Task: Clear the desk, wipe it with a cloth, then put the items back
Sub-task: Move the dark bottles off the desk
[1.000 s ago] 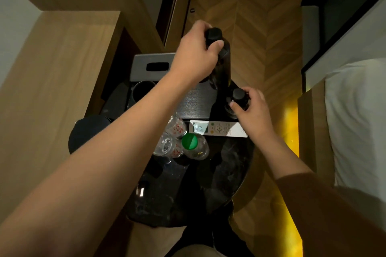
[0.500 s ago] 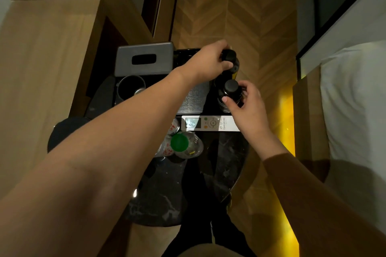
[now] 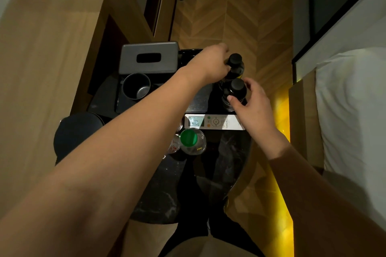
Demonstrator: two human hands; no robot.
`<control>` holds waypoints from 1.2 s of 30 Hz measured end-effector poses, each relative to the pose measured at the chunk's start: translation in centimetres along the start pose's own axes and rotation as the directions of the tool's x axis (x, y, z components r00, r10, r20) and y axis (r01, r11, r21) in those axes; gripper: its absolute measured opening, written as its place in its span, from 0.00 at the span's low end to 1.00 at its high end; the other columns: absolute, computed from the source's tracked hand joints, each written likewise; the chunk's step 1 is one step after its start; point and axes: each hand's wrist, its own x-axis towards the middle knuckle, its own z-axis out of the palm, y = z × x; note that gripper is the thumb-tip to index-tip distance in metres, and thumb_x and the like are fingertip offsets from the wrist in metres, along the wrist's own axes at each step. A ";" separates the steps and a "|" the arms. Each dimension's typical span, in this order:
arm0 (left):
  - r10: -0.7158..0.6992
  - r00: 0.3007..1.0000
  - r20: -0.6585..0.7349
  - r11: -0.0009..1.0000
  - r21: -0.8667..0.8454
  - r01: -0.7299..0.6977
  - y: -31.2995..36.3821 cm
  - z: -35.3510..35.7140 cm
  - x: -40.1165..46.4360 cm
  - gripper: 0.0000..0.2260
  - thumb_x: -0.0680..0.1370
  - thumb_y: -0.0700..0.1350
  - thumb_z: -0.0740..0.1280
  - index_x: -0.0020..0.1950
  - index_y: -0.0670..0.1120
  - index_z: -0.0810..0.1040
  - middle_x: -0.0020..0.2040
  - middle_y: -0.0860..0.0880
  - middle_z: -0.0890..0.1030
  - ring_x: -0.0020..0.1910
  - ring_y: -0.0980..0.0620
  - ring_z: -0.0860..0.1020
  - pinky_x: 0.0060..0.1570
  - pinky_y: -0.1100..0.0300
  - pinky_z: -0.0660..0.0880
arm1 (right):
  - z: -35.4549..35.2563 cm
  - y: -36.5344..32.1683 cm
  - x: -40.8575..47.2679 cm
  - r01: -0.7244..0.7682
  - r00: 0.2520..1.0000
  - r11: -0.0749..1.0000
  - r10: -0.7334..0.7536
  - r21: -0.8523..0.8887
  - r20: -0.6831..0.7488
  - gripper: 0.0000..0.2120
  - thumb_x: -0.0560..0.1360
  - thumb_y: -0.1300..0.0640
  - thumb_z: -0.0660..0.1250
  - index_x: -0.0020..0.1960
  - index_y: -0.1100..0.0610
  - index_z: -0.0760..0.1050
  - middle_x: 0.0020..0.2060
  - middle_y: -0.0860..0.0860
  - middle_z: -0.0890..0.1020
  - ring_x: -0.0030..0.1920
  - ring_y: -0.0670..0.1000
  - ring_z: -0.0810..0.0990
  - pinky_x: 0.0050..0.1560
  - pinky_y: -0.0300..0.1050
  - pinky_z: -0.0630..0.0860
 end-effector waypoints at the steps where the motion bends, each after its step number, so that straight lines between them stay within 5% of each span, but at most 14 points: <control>1: -0.004 0.999 -0.042 1.000 0.017 0.005 -0.1 -0.4 -0.8 0.21 0.81 0.45 0.67 0.73 0.43 0.70 0.68 0.43 0.76 0.66 0.44 0.75 0.62 0.54 0.73 | -0.4 -0.3 -0.3 0.023 1.000 1.000 -0.023 -0.015 -0.018 0.29 0.75 0.50 0.72 0.73 0.51 0.66 0.69 0.49 0.73 0.63 0.40 0.69 0.57 0.26 0.62; 4: -0.018 0.971 -0.239 0.997 0.069 0.035 -0.7 -1.5 -4.0 0.17 0.82 0.48 0.64 0.69 0.44 0.72 0.64 0.43 0.77 0.61 0.44 0.77 0.58 0.50 0.76 | -1.4 -1.4 -1.3 0.129 0.989 0.991 -0.131 -0.029 -0.074 0.29 0.76 0.52 0.70 0.75 0.53 0.64 0.71 0.50 0.70 0.64 0.34 0.62 0.57 0.16 0.54; 10: -0.081 0.786 -0.613 0.992 0.028 0.124 -2.3 -2.3 -12.6 0.17 0.83 0.48 0.63 0.69 0.42 0.73 0.64 0.44 0.77 0.63 0.46 0.76 0.64 0.51 0.73 | -2.2 -6.3 -2.7 0.318 0.945 0.947 -0.320 -0.038 -0.063 0.27 0.79 0.53 0.66 0.76 0.54 0.62 0.75 0.50 0.65 0.76 0.50 0.61 0.76 0.51 0.60; 18: -0.321 0.585 -0.745 0.907 -0.063 0.417 -6.0 -2.2 -25.0 0.18 0.83 0.48 0.61 0.71 0.42 0.71 0.68 0.44 0.75 0.68 0.45 0.72 0.71 0.46 0.67 | 0.8 -13.8 -6.6 0.563 0.802 0.824 -0.563 0.064 0.198 0.27 0.80 0.55 0.64 0.77 0.57 0.62 0.76 0.53 0.64 0.77 0.51 0.58 0.77 0.51 0.57; 26: -0.567 0.264 -0.780 0.715 -0.308 0.628 -9.3 -0.8 -38.8 0.19 0.84 0.47 0.60 0.73 0.41 0.69 0.70 0.43 0.73 0.70 0.44 0.70 0.73 0.45 0.65 | 6.5 -21.0 -15.3 0.817 0.451 0.549 -0.799 0.176 0.399 0.27 0.80 0.57 0.63 0.76 0.61 0.61 0.76 0.56 0.65 0.77 0.53 0.58 0.79 0.50 0.51; 36: -0.707 -0.174 -0.685 0.398 -0.589 0.704 -11.4 5.8 -59.6 0.21 0.84 0.49 0.60 0.76 0.44 0.67 0.74 0.45 0.71 0.74 0.47 0.68 0.74 0.45 0.66 | 15.8 -24.1 -33.9 0.876 0.025 0.287 -0.830 0.387 0.557 0.28 0.80 0.56 0.64 0.77 0.58 0.60 0.76 0.54 0.65 0.77 0.50 0.58 0.78 0.49 0.51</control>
